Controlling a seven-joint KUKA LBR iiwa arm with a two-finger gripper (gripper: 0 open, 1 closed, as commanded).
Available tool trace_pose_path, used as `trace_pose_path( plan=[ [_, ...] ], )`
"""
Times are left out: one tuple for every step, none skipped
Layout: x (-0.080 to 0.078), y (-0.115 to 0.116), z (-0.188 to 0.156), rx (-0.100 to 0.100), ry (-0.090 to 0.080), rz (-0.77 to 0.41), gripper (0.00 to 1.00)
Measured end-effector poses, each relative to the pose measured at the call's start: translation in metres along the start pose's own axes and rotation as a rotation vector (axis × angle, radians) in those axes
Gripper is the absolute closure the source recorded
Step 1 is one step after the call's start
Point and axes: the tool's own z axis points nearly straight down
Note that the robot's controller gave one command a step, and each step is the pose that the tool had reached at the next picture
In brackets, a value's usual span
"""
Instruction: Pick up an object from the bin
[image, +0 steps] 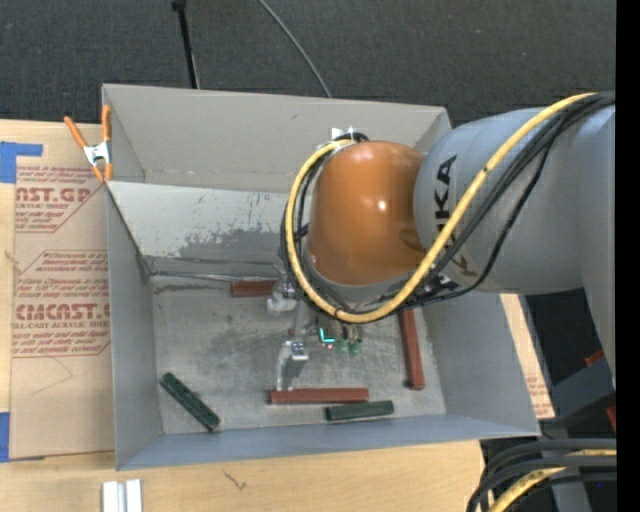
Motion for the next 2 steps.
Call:
trace_pose_path(
  plan=[
    [-0.002,-0.001,-0.004,-0.001,-0.008,0.002,0.0],
    [0.008,-0.055,0.072,-0.002,-0.012,0.011,0.0]
  ],
)
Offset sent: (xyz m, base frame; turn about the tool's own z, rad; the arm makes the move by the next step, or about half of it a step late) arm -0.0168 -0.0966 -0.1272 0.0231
